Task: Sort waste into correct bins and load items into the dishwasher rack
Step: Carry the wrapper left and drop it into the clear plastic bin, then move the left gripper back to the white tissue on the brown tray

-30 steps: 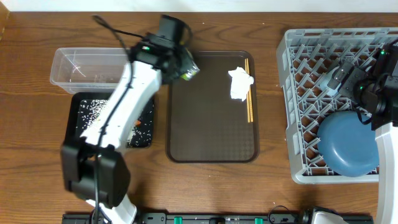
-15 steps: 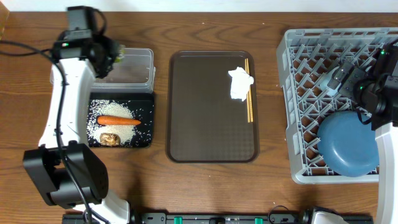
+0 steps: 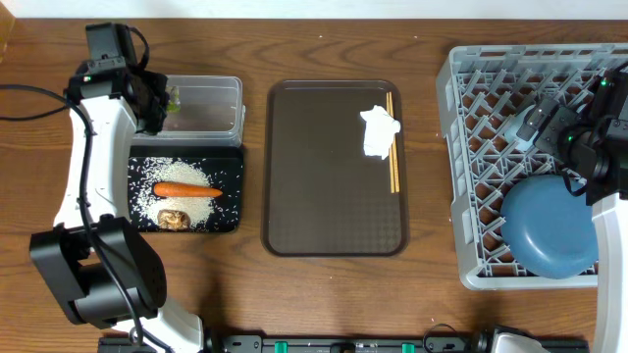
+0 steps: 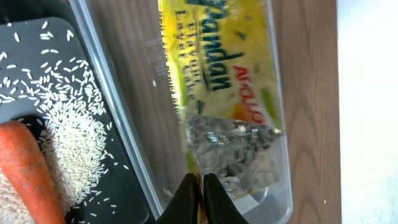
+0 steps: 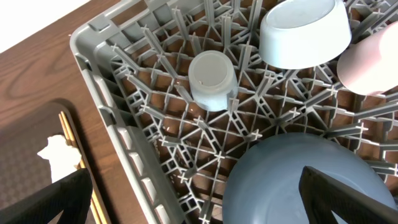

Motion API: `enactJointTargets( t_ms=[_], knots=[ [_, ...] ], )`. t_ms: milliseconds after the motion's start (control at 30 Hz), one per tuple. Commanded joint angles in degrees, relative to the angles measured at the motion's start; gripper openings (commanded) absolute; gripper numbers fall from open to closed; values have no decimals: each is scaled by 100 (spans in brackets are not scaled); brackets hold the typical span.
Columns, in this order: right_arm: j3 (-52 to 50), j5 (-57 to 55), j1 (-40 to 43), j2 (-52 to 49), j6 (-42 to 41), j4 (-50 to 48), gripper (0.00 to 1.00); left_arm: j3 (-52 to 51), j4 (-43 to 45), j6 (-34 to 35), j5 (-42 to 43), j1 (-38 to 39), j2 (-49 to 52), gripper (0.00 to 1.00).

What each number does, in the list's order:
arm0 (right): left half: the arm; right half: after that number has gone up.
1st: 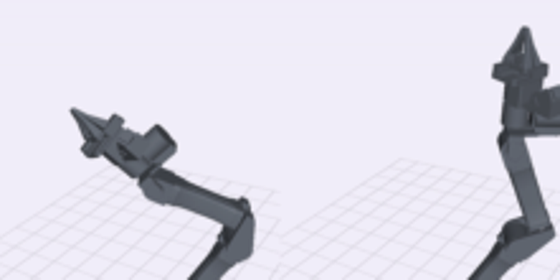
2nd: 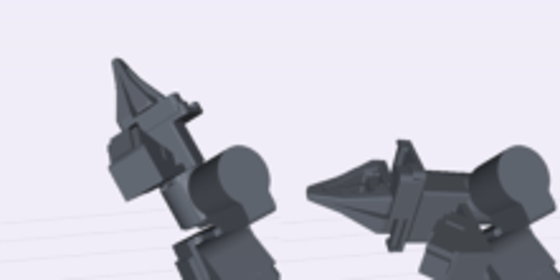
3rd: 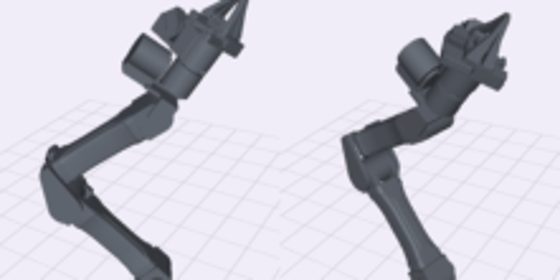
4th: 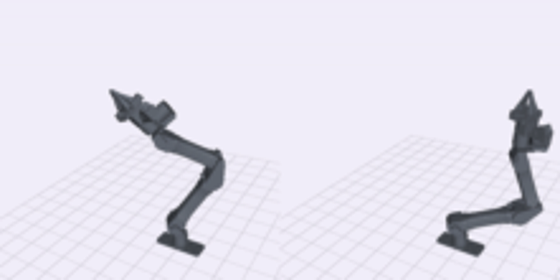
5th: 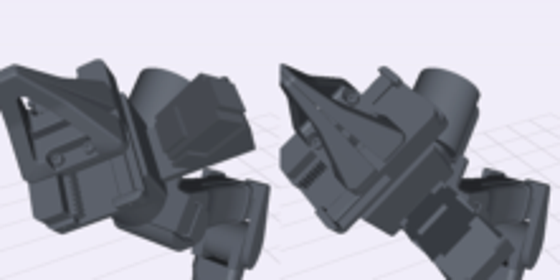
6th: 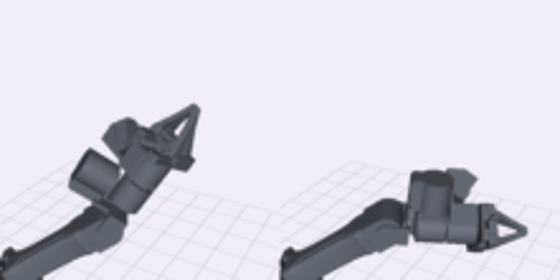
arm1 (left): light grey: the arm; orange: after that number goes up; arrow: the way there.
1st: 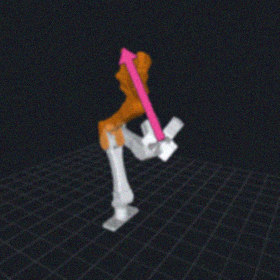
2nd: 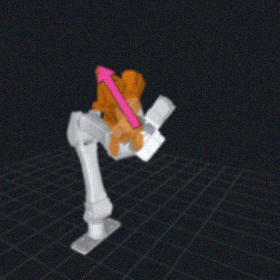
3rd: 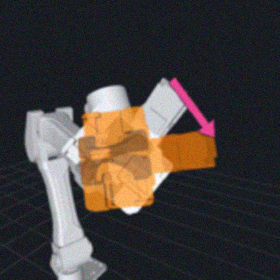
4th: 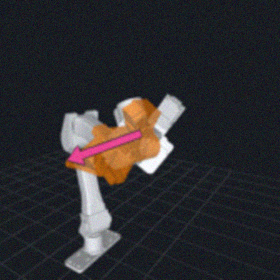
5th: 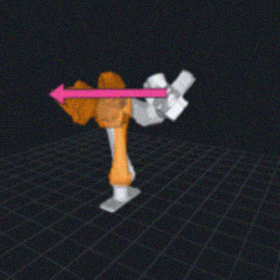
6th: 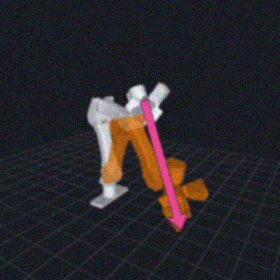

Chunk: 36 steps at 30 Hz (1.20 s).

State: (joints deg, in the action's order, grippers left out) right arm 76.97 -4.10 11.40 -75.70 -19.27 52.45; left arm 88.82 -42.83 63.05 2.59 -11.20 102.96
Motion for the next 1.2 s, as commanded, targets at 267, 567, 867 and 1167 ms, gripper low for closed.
enactJointTargets(
  t_ms=[267,567,867,1167],
  knots=[
    [52,-20,31,-7,4,-9,99,-133,92,-201,103,-9,79,100],
    [52,-20,31,-7,2,-9,99,-114,28,-656,214,42,-98,98],
    [52,-20,31,-7,4,-9,99,-87,291,-1394,339,894,-1261,98],
    [52,-20,31,-7,4,-9,99,-90,931,-3143,337,2745,-1156,98]
  ],
)
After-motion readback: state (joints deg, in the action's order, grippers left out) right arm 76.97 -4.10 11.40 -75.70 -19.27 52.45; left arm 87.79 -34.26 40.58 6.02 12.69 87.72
